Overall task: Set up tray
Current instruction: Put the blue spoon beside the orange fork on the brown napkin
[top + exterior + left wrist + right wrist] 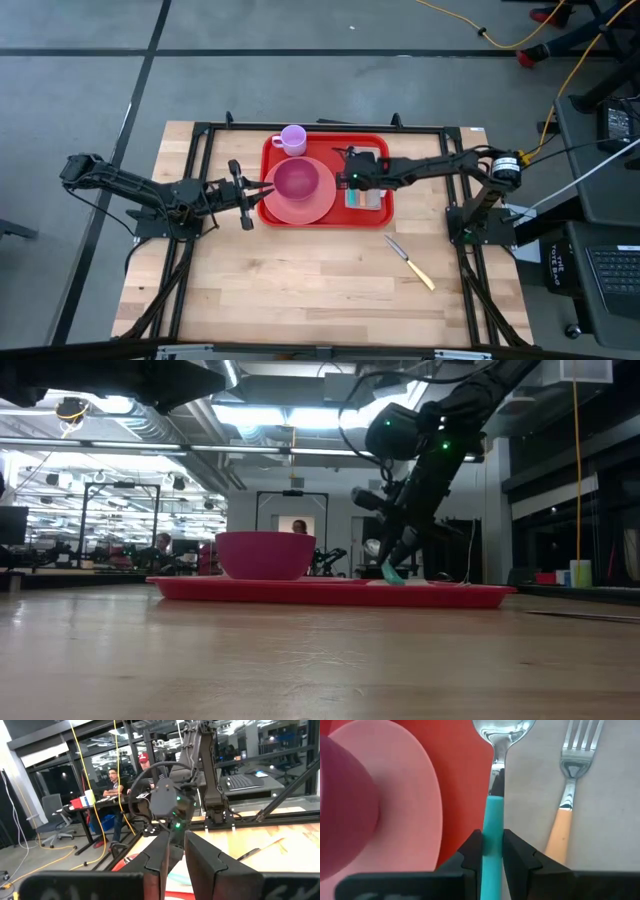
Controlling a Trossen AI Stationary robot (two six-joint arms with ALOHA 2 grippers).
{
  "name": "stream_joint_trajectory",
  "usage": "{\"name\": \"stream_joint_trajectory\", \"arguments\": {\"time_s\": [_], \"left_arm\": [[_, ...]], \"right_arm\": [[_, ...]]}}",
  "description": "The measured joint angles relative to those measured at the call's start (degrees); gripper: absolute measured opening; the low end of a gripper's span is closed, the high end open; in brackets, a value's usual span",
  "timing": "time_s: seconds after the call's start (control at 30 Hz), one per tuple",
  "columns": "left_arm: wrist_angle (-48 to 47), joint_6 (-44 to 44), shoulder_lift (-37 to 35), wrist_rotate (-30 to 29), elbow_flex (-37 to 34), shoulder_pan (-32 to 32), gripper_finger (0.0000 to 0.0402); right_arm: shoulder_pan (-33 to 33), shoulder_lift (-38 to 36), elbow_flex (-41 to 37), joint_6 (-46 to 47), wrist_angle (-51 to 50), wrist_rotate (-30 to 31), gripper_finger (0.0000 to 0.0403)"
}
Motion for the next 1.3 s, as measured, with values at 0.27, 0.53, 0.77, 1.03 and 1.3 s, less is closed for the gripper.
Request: {"name": "stream_joint_trajectory", "arguments": {"time_s": [0.27,0.53,0.77,1.03,1.3], "left_arm": [[0.0,0.0,0.0,0.0,0.0,0.0,0.0055],[0.0,0.0,0.0,0.0,0.0,0.0,0.0054],[0.0,0.0,0.0,0.0,0.0,0.0,0.0054],[0.0,0.0,0.0,0.0,0.0,0.0,0.0054],[0.0,0.0,0.0,0.0,0.0,0.0,0.0054]], "right_arm": [[-2.2,0.0,0.0,-0.4,-0.5,-4.8,0.0057],[-3.9,0.0,0.0,0.6,-2.5,-6.3,0.0057],[-3.9,0.0,0.0,0.0,-2.5,-6.4,0.0057],[-3.8,2.8,0.1,-1.0,-0.5,-6.7,0.0057],[-4.2,4.1,0.1,-1.5,0.5,-7.4,0.0057]]}}
